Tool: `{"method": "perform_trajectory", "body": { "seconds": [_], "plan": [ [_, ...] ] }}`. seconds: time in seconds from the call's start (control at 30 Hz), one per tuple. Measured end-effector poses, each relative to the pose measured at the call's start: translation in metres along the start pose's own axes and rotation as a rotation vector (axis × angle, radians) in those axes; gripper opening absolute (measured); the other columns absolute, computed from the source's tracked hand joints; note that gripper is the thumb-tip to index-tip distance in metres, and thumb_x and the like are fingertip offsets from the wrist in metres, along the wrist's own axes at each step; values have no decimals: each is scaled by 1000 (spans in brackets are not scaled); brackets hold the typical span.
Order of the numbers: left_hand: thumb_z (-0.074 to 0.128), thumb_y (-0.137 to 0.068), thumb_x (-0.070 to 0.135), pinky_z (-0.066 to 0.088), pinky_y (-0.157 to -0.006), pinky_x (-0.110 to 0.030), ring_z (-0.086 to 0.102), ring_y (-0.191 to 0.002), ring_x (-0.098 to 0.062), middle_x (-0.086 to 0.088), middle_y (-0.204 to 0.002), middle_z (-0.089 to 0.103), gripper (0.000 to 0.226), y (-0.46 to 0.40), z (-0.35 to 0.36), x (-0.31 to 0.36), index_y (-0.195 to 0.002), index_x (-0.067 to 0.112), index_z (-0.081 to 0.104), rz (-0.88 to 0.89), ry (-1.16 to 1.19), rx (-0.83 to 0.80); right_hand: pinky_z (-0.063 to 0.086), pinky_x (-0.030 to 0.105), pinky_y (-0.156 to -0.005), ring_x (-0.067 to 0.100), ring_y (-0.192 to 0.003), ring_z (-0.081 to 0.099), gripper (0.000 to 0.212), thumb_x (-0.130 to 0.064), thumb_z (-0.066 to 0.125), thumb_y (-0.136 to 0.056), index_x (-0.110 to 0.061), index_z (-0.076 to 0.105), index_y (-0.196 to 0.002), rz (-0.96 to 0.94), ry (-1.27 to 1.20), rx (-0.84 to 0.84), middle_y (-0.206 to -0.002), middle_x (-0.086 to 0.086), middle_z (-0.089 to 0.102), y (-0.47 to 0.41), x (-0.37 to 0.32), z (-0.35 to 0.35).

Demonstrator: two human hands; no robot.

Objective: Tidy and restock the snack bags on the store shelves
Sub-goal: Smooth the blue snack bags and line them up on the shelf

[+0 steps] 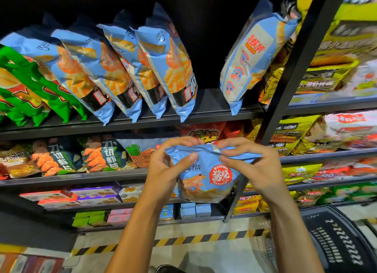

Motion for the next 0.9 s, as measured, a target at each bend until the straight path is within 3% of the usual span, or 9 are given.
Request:
{"method": "perform_trajectory", "body": {
  "seconds": [0.13, 0.27, 0.37, 0.5, 0.57, 0.63, 0.7, 0.8, 0.9],
  "plan": [
    [79, -79, 4, 57, -92, -40, 69, -116, -32, -3, -107, 75, 22, -1, -2, -1, -89, 24, 77, -8, 38, 22, 59, 29, -83, 21, -107, 73, 16, -3, 75, -82, -4, 77, -98, 29, 6, 36, -108, 5, 78, -1, 0, 0],
    [78, -73, 7, 57, -94, -43, 67, -119, -37, -5, -105, 72, 14, -2, -7, -3, -79, 20, 74, -14, 134, 42, 58, 39, -93, 24, -114, 71, 29, -29, 62, -97, -6, 78, -105, 82, -28, 102, -112, 6, 78, 1, 5, -6],
    [78, -72, 8, 58, -90, -39, 68, -118, -35, -4, -104, 73, 14, -1, -5, -3, -73, 20, 72, -10, 114, 26, 58, 39, -93, 23, -107, 74, 38, -27, 51, -104, -4, 80, -99, 91, 28, 156, -105, 6, 80, 1, 5, -9],
    [79, -74, 0, 58, -90, -41, 68, -118, -35, -5, -103, 72, 21, 0, -3, -6, -70, 19, 71, -30, 97, 36, 59, 40, -91, 20, -108, 73, 38, -30, 50, -104, -7, 80, -102, 54, 86, 226, -106, 2, 80, 5, -2, -10],
    [73, -78, -5, 58, -91, -40, 68, -118, -35, -5, -101, 72, 24, 0, -3, -6, -72, 19, 72, -39, 128, 69, 55, 43, -102, 20, -123, 66, 39, -42, 54, -102, -15, 74, -122, 49, 26, 157, -124, 2, 75, 6, 0, -6],
    [75, -78, -3, 61, -84, -36, 72, -110, -27, -2, -102, 74, 23, -2, -4, -3, -75, 20, 73, -64, 173, 151, 51, 38, -107, 19, -137, 55, 68, -55, 68, -92, -23, 51, -148, 112, -100, 2, -145, 0, 62, 6, 12, 2],
    [79, -76, 1, 63, -74, -32, 74, -99, -19, 2, -103, 77, 24, -2, -7, -3, -78, 25, 76, -93, 184, 253, 50, 34, -108, 17, -140, 52, 93, -53, 82, -80, -27, 35, -157, 243, -91, -126, -150, -5, 55, 11, 31, 7],
    [76, -76, 12, 63, -81, -33, 73, -105, -19, -2, -115, 76, 36, -4, -2, 3, -109, 27, 75, -69, 136, 273, 54, 36, -103, 15, -130, 61, 77, -35, 84, -80, -28, 47, -147, 315, 24, -95, -136, -7, 66, 21, 46, 8],
    [87, -76, 38, 54, -105, -43, 59, -133, -26, -10, -147, 58, 82, -9, 1, 6, -147, 23, 50, -2, 52, 148, 59, 32, -94, 12, -117, 68, 51, -29, 75, -83, -23, 60, -131, 262, -14, 137, -121, -6, 74, 26, 42, 0]
  ]
}}
Point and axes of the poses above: each hand's wrist, its own y-axis away from the middle knuckle, its own z-axis out of the palm, x = y × z, the point moved 7 cm from there along -y, towards the middle knuckle
